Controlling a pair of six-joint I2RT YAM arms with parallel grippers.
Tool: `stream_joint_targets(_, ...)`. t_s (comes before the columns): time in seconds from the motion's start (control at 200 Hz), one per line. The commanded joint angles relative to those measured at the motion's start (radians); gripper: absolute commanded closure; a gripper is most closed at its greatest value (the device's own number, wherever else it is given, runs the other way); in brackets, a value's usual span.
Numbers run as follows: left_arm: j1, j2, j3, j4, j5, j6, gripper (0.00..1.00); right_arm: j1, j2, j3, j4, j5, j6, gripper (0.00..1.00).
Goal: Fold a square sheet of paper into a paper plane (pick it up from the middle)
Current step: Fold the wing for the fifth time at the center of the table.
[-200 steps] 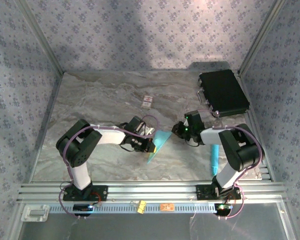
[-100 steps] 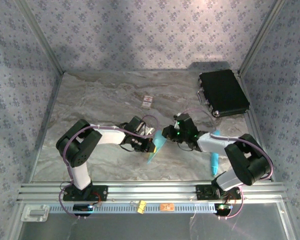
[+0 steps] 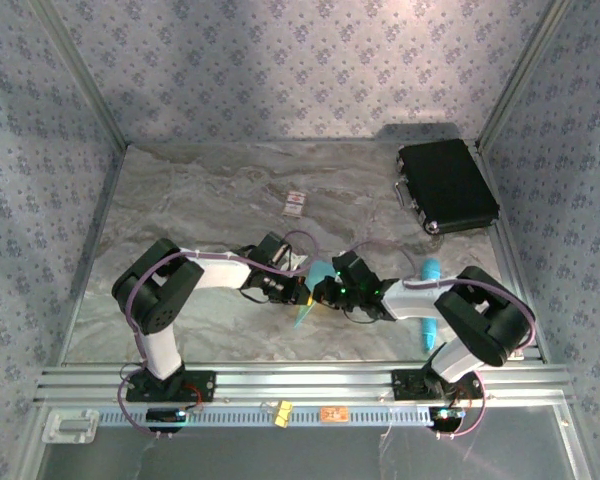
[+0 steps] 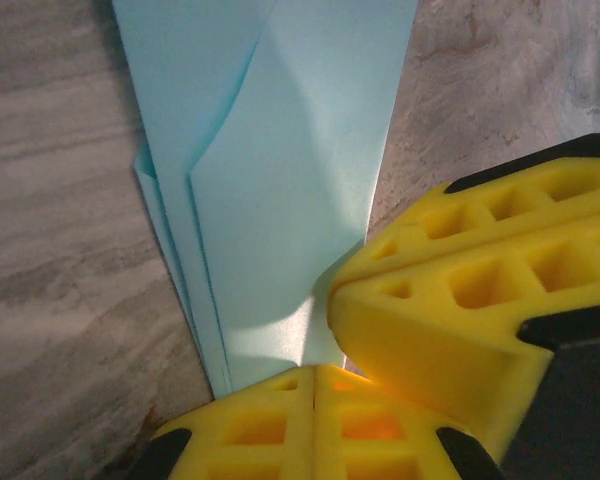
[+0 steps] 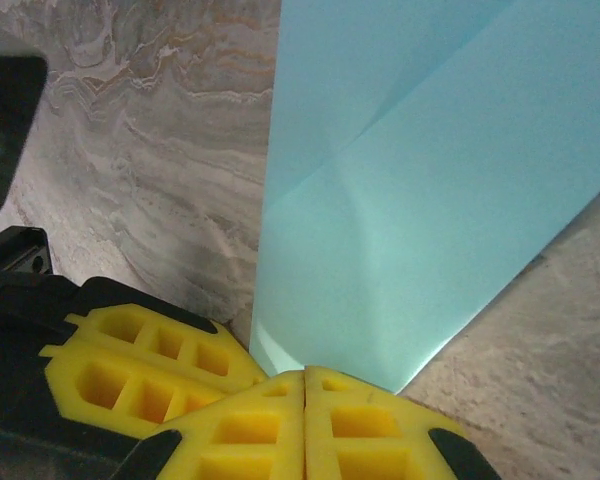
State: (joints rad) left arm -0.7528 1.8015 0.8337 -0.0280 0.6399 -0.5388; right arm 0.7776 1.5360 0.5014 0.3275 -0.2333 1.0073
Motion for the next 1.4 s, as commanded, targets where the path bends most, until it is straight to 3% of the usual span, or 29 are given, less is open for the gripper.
stream_joint_targets(0.0, -0.008, 0.041, -0.053, -0.107, -0.102, 0.005, 1.0, 0.007, 0.035, -0.006, 0.01, 0.014, 0.025, 0.93)
stream_joint_targets(0.26, -0.009, 0.035, -0.057, -0.11, -0.103, 0.003, 1.0, -0.011, 0.026, -0.059, -0.032, 0.066, 0.06, 0.94)
stream_joint_targets(0.605, -0.005, 0.041, -0.056, -0.115, -0.094, 0.002, 1.0, -0.155, -0.07, -0.04, -0.056, 0.03, 0.001, 0.92)
stream_joint_targets(0.75, -0.005, 0.038, -0.056, -0.116, -0.094, 0.002, 1.0, -0.141, -0.138, -0.01, -0.078, 0.027, -0.032, 0.9)
stream_joint_targets(0.999, -0.006, 0.045, -0.048, -0.122, -0.085, 0.005, 1.0, -0.126, -0.022, 0.025, 0.0, -0.035, -0.019, 0.9)
stream_joint_targets(1.119, -0.004, 0.045, -0.042, -0.128, -0.081, 0.008, 1.0, -0.143, 0.029, 0.049, -0.042, -0.004, -0.037, 0.91)
stream_joint_targets(1.249, -0.005, 0.044, -0.042, -0.129, -0.08, 0.008, 1.0, -0.221, 0.053, 0.044, -0.053, 0.007, -0.06, 0.91)
stream_joint_targets(1.399, -0.004, 0.03, -0.044, -0.135, -0.092, 0.01, 1.0, -0.311, -0.026, 0.063, -0.114, -0.017, -0.09, 0.91)
